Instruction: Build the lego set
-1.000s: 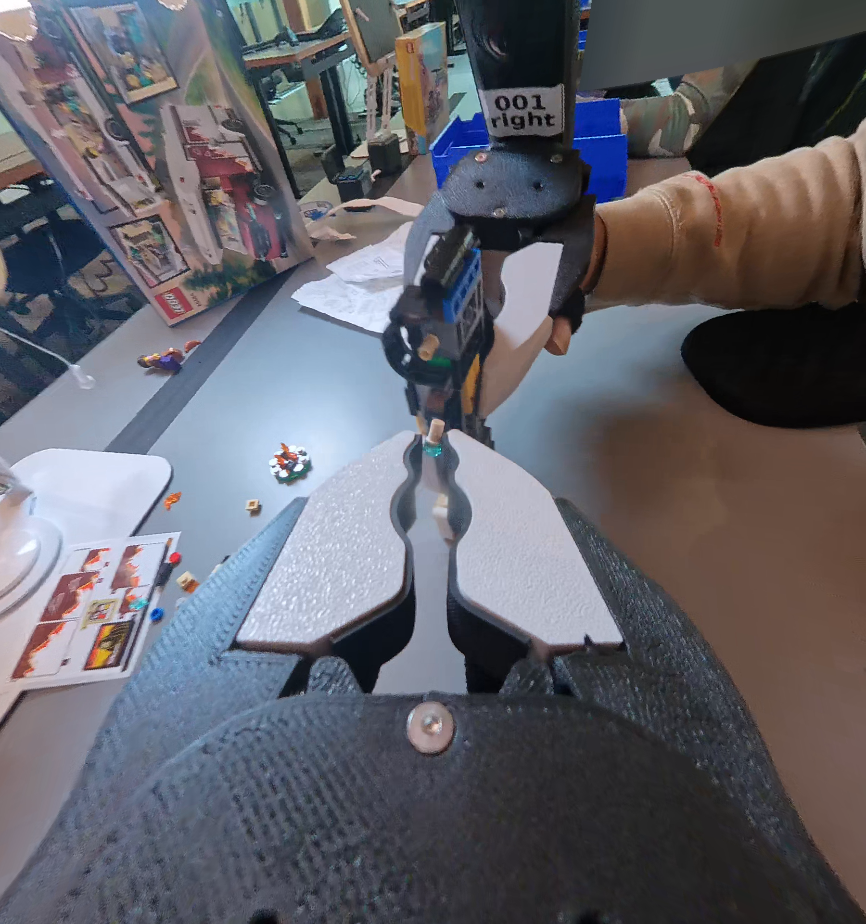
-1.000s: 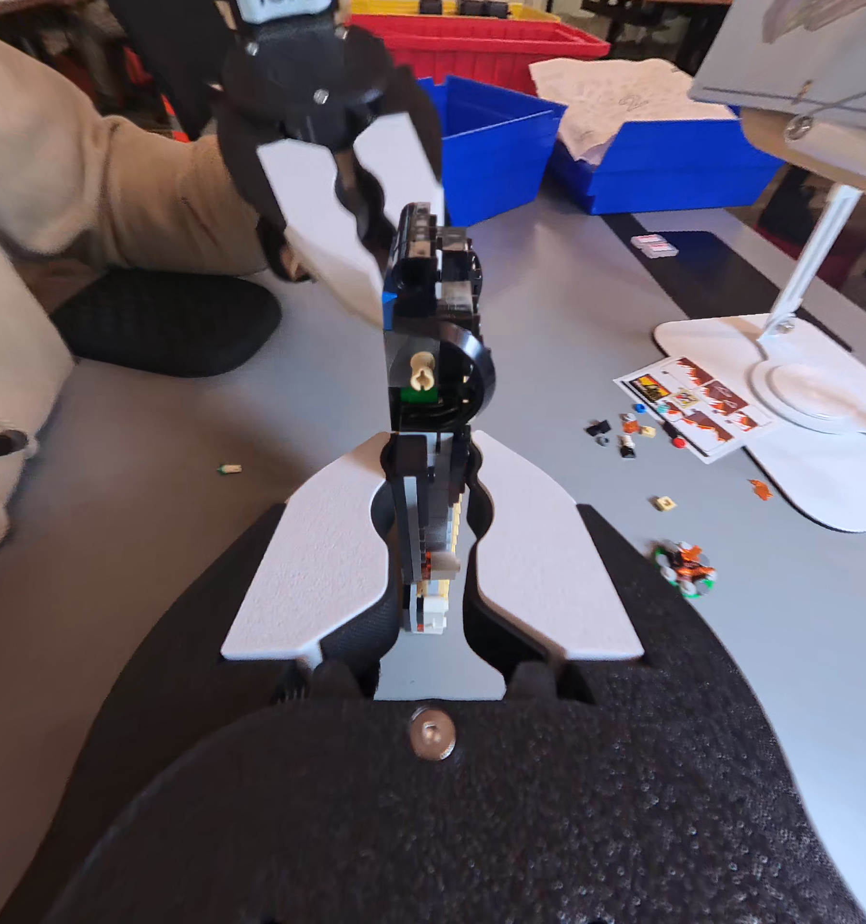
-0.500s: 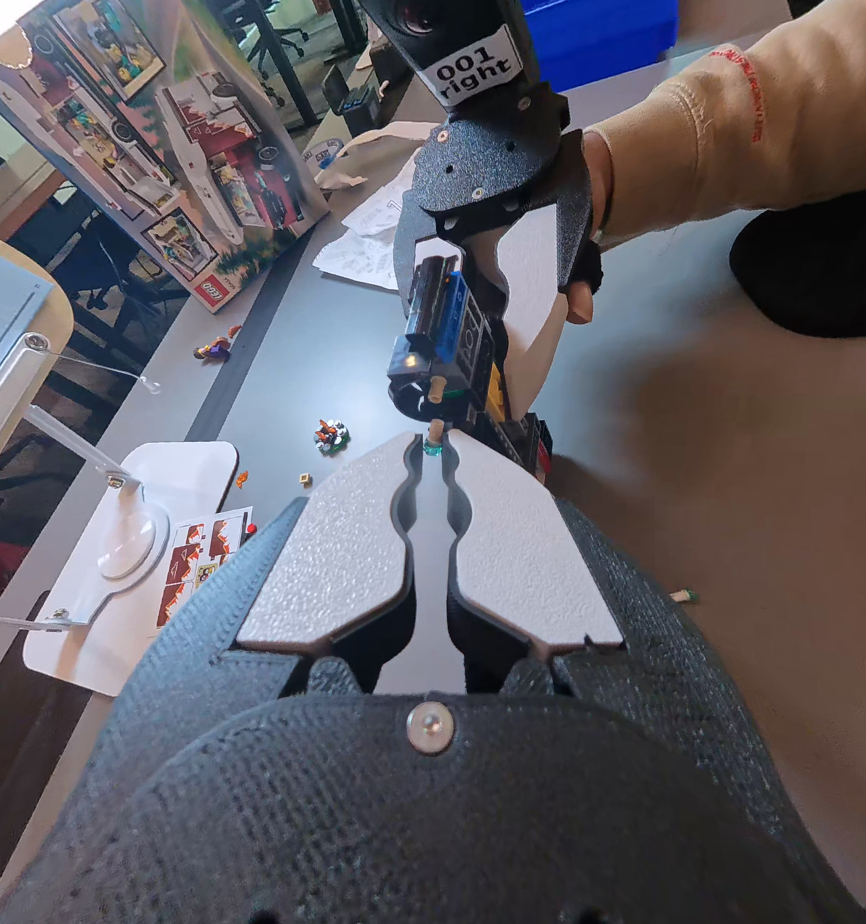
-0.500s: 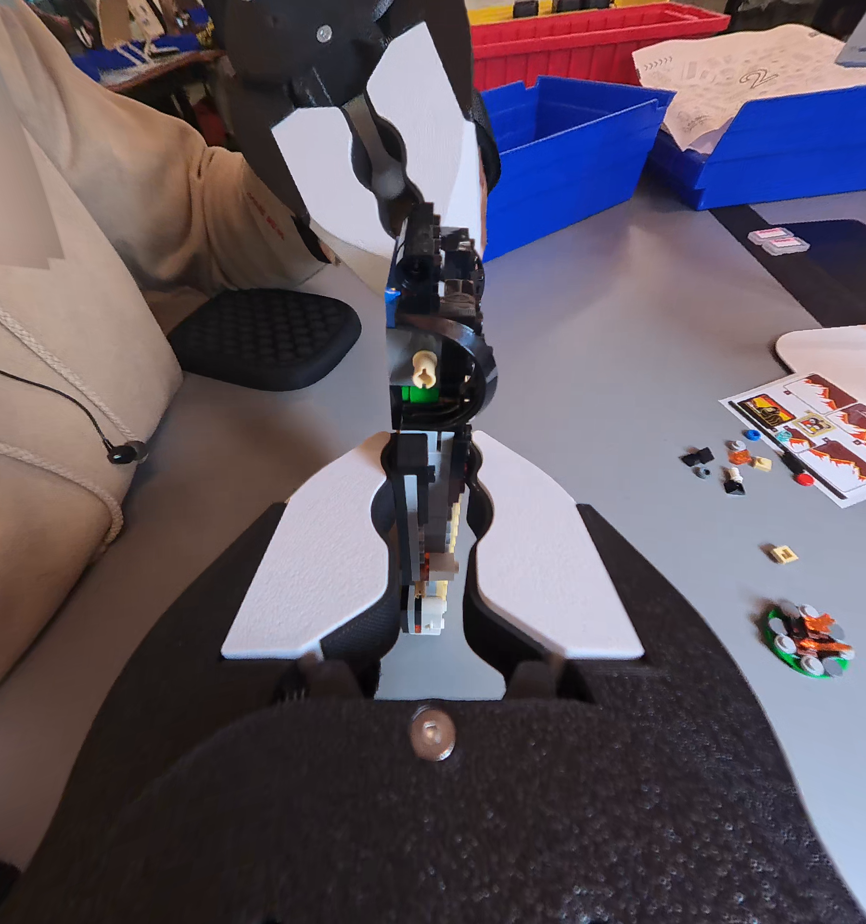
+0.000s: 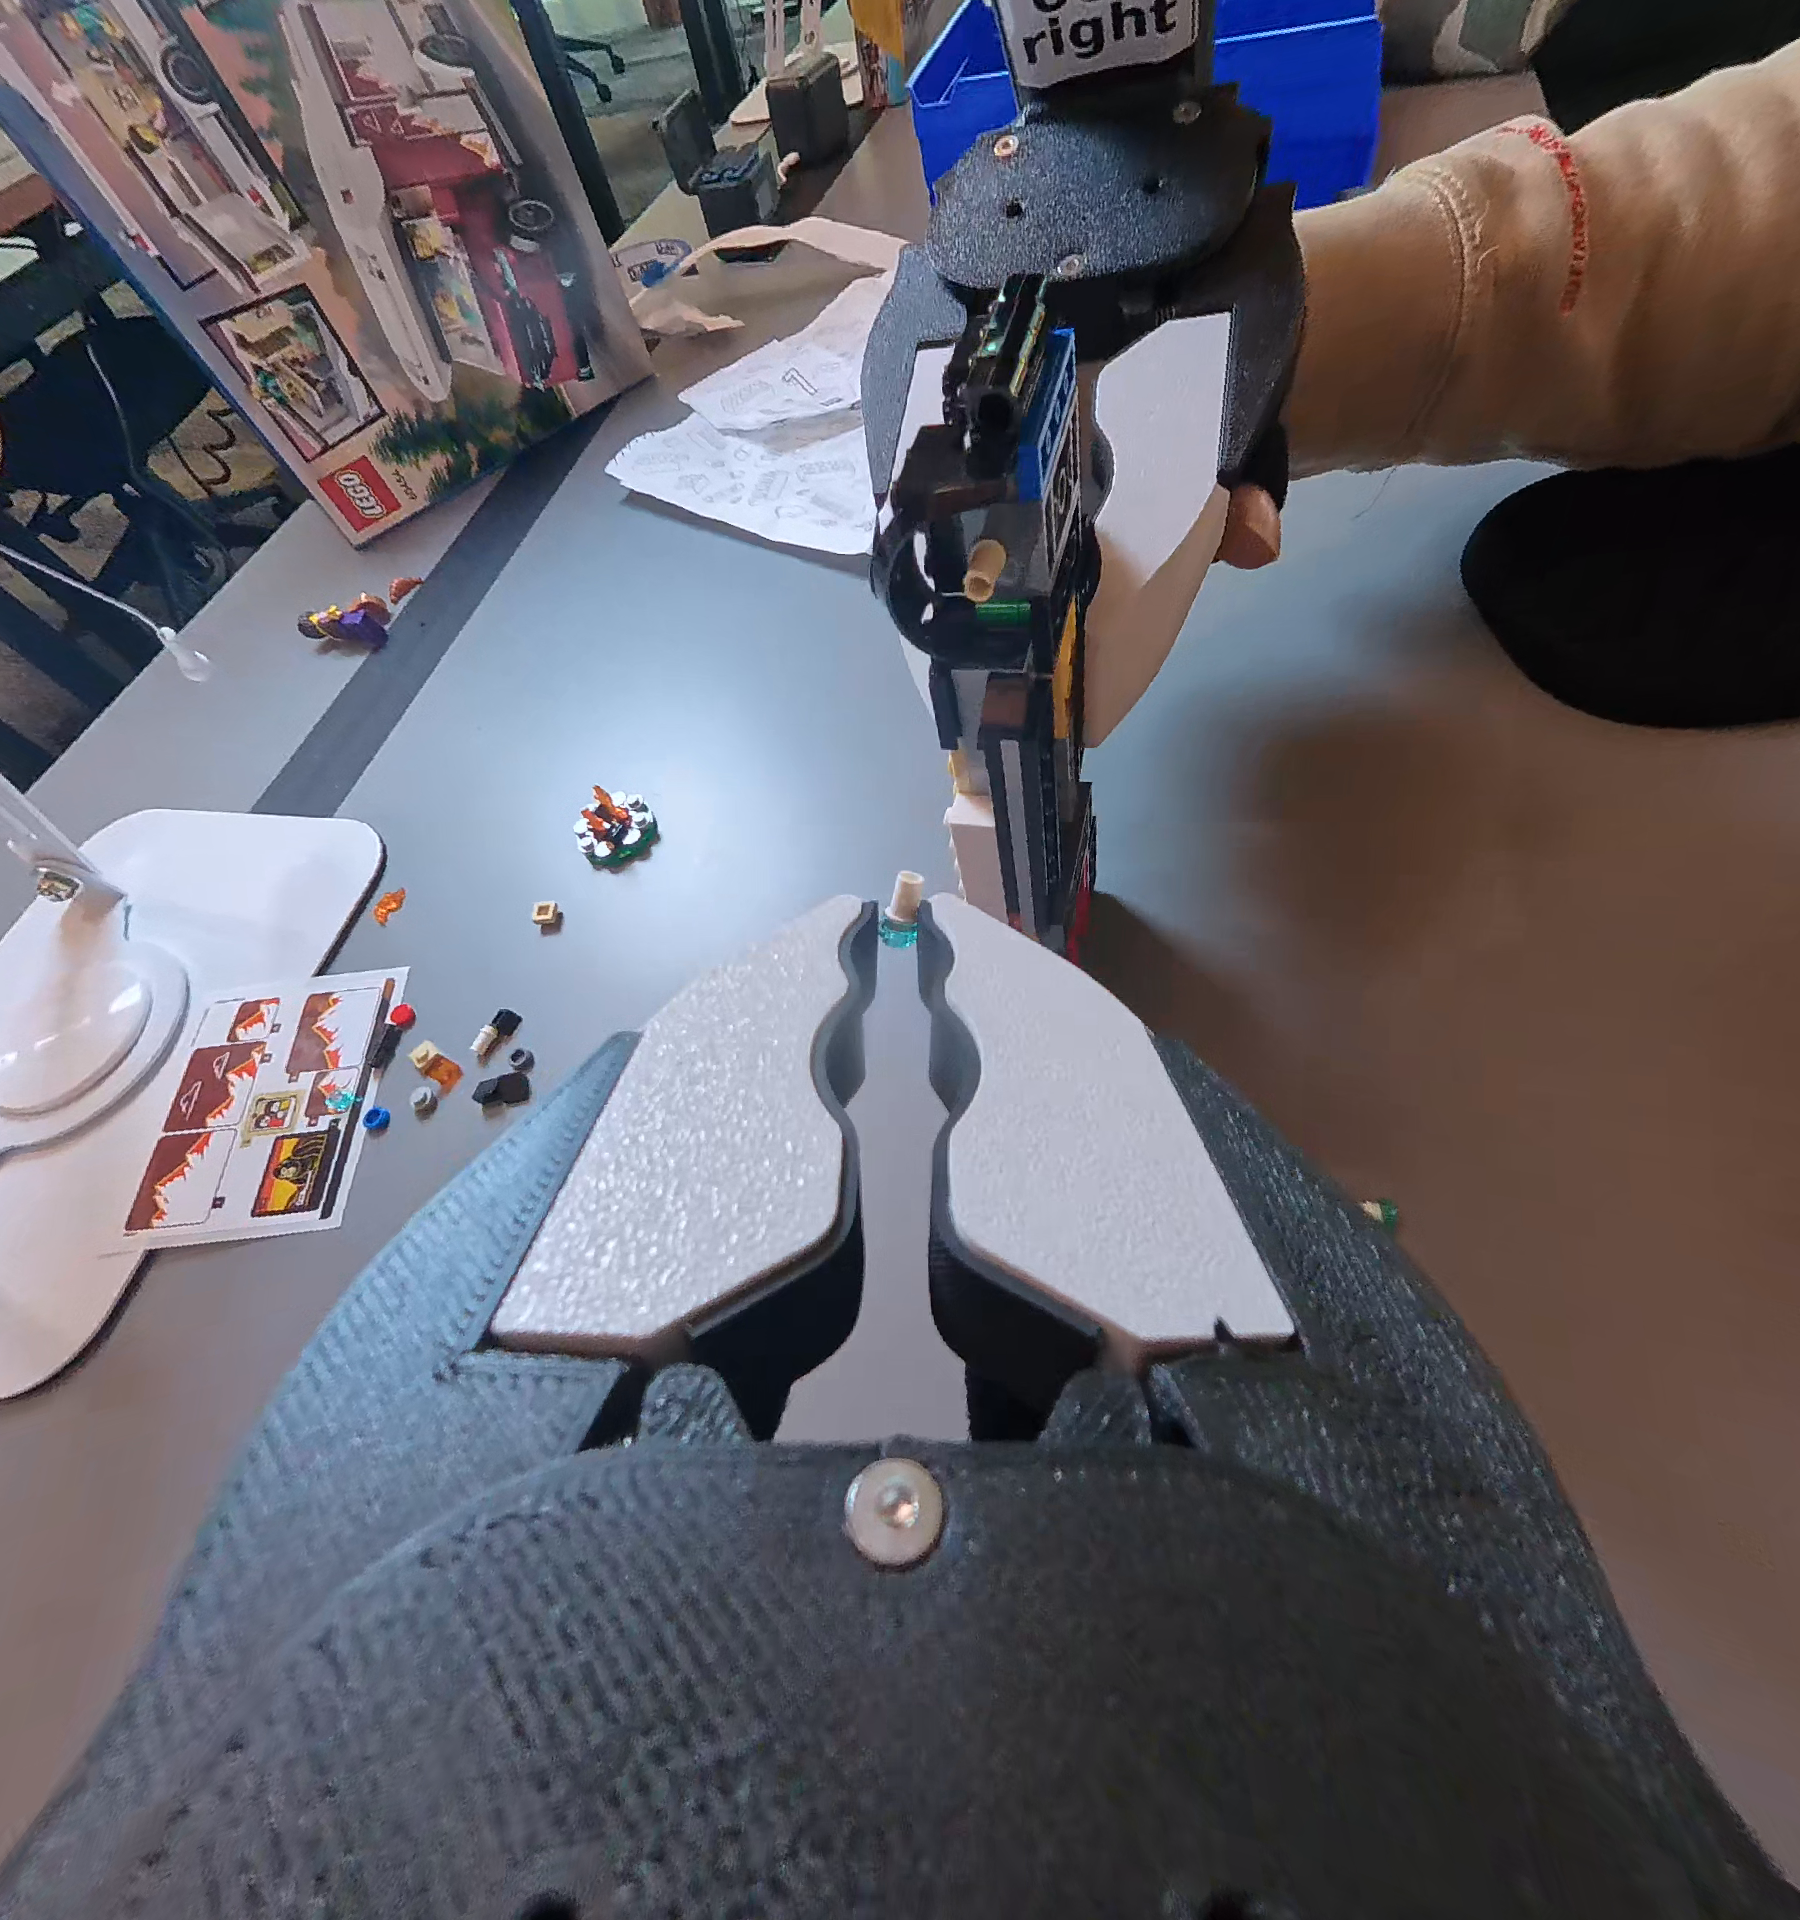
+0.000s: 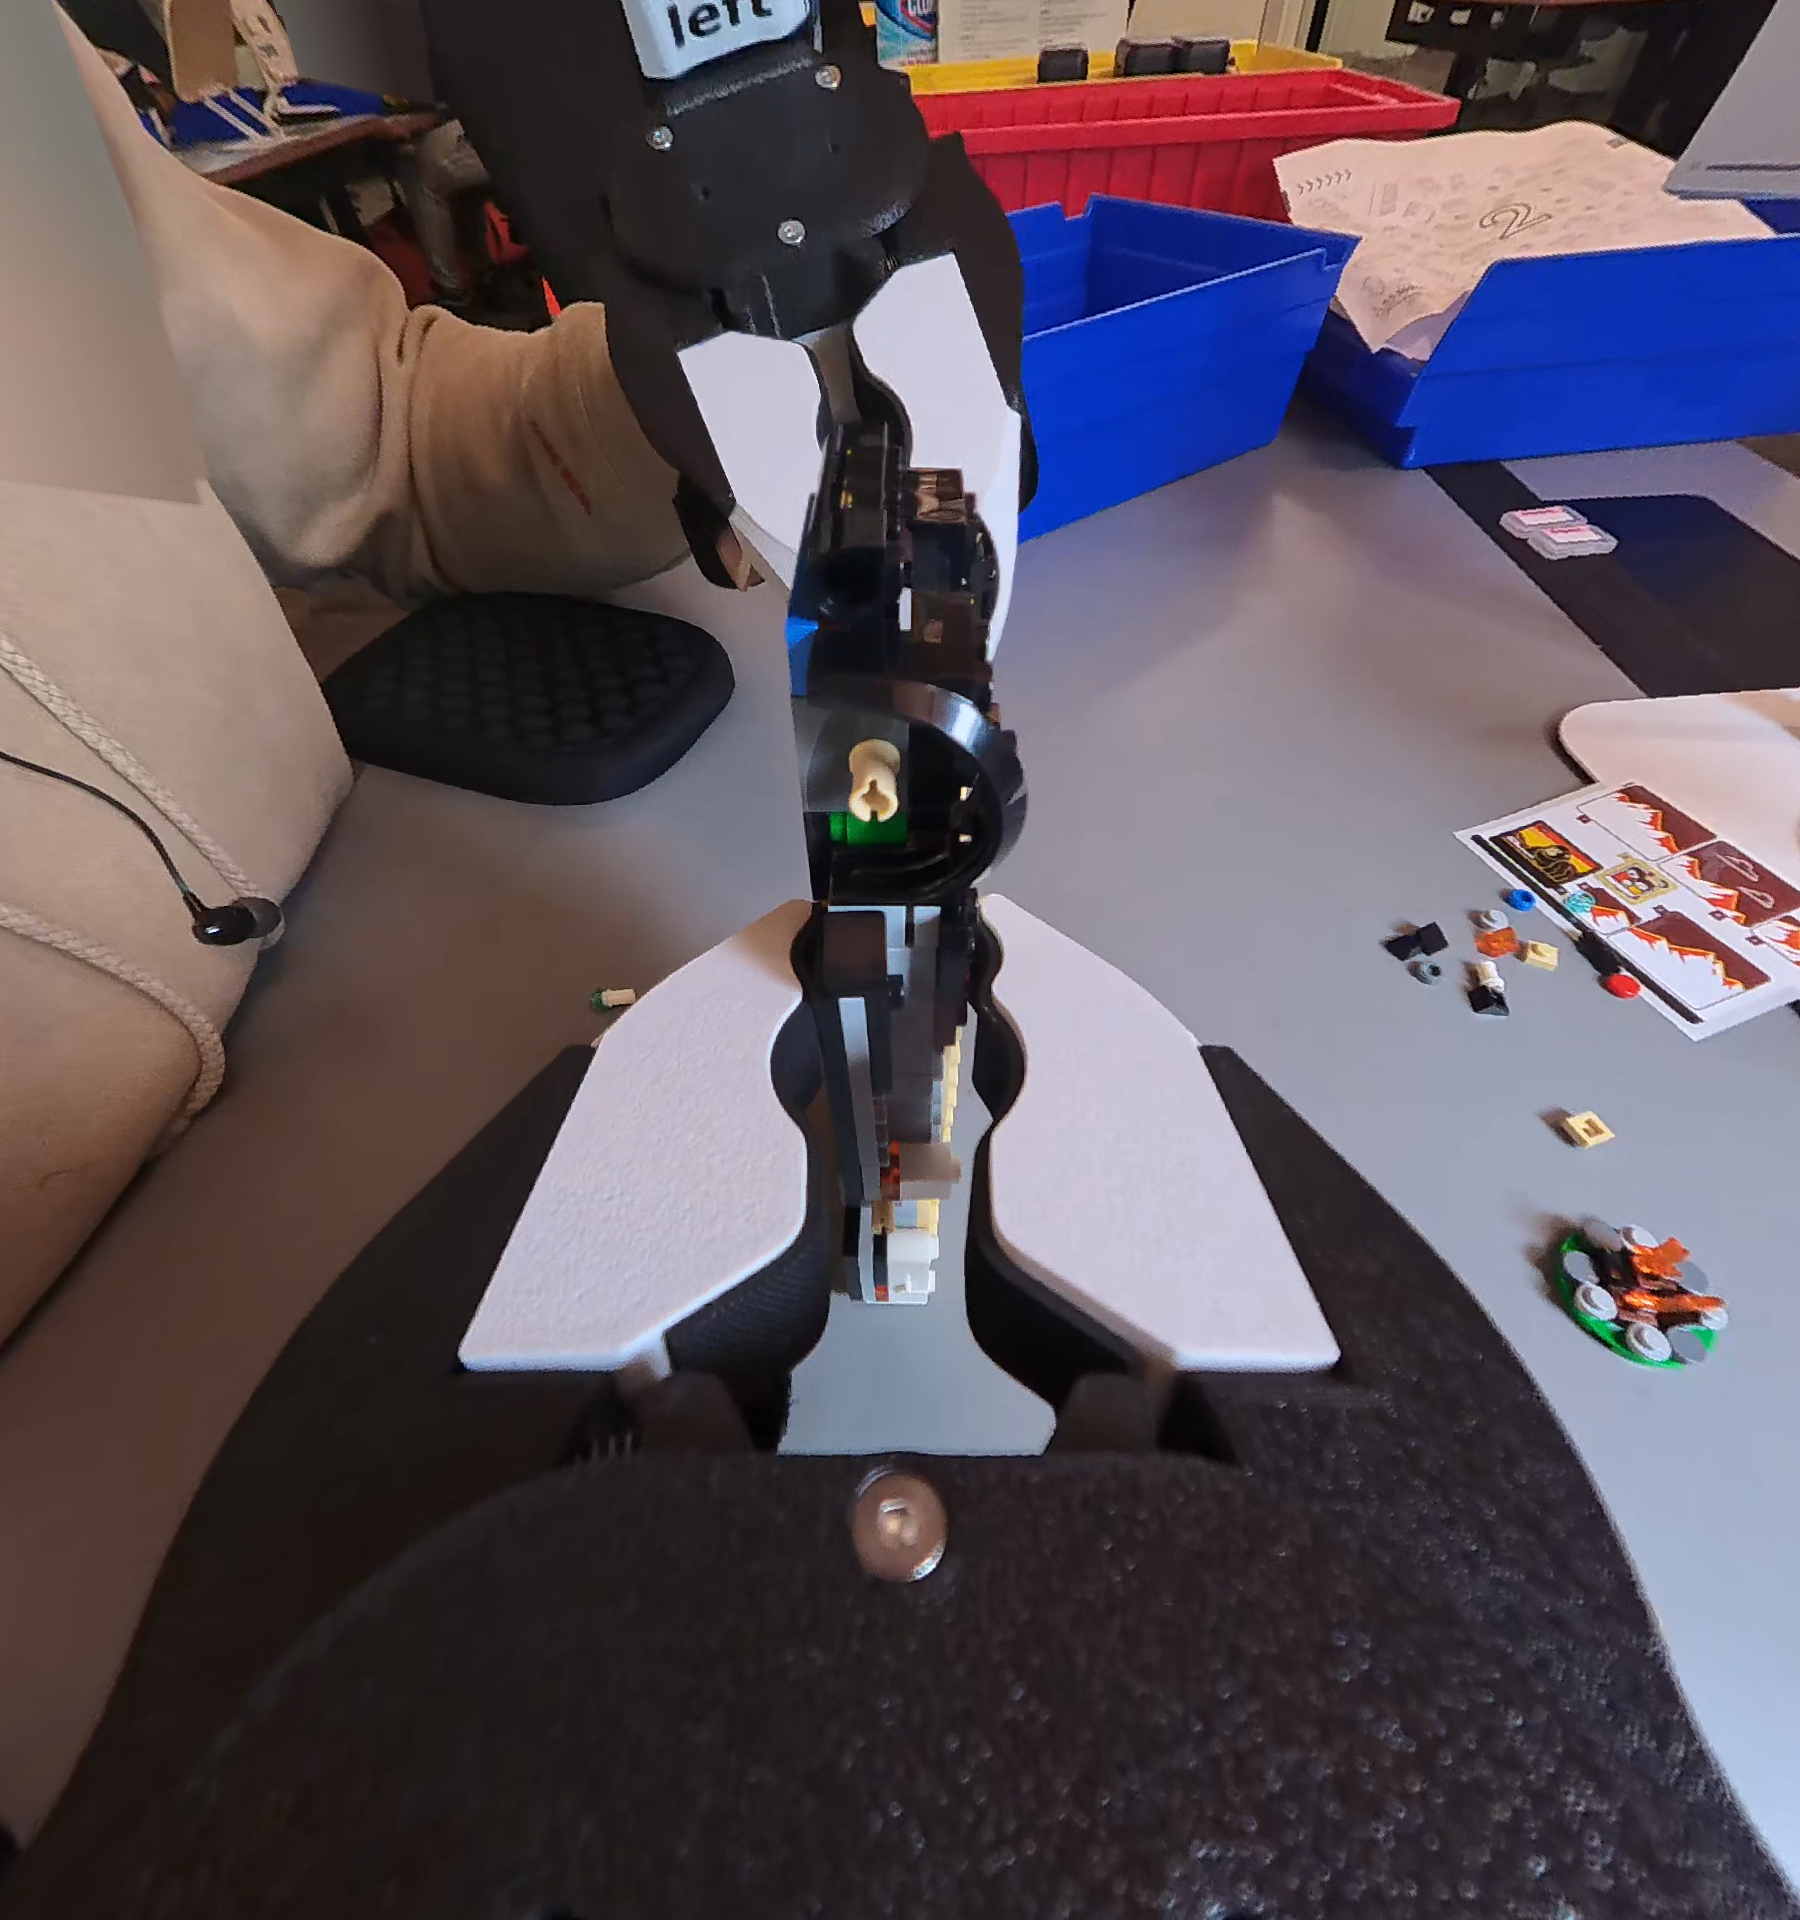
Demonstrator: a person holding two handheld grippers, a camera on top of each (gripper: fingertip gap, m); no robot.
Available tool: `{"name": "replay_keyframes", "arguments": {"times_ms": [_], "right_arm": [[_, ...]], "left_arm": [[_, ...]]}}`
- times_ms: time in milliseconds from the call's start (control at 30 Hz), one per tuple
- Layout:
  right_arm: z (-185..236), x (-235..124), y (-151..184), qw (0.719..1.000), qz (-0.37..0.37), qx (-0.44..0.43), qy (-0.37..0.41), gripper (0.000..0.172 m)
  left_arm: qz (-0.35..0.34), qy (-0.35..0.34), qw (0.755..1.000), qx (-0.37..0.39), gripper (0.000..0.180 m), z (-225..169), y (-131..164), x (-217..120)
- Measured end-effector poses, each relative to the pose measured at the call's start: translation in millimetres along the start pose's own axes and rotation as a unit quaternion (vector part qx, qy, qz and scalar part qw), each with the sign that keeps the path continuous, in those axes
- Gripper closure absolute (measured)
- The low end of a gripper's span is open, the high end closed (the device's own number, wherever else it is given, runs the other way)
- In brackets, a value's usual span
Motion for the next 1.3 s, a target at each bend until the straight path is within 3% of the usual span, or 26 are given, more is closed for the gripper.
{"name": "replay_keyframes", "arguments": {"times_ms": [700, 833, 967, 1100, 1300], "right_arm": [[3.4, -6.1, 1.0, 0.999, 0.016, -0.006, 0.027, 0.125], [11.2, -37.8, -3.7, 0.995, 0.020, -0.015, 0.098, 0.122], [45.5, -66.4, -13.2, 0.976, 0.049, -0.082, 0.197, 0.137], [94.6, -33.5, -28.0, 0.968, 0.068, -0.164, 0.179, 0.142], [125.3, 7.2, -50.7, 0.947, 0.075, -0.277, 0.141, 0.152]], "left_arm": [[0.000, 0.004, 1.000, 0.013, 0.174, -5.9, -1.0, 1.4], [-0.007, 0.017, 1.000, -0.003, 0.174, -14.0, 0.2, -10.8], [-0.032, 0.060, 0.997, -0.041, 0.174, -35.2, 1.4, -25.4], [-0.054, 0.157, 0.983, -0.074, 0.174, -70.0, -13.8, -26.4], [-0.028, 0.206, 0.977, -0.049, 0.174, -107.6, -31.3, -22.1]]}}
Point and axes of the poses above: each gripper's, where its closed fingertips meet, x out along the fingers, y out of its underside, z = x × y across the jaws, the point moved 3 cm from there along -x, back along the fingers, and after that the axes turned 5 degrees about z, right-handed, at the moved point
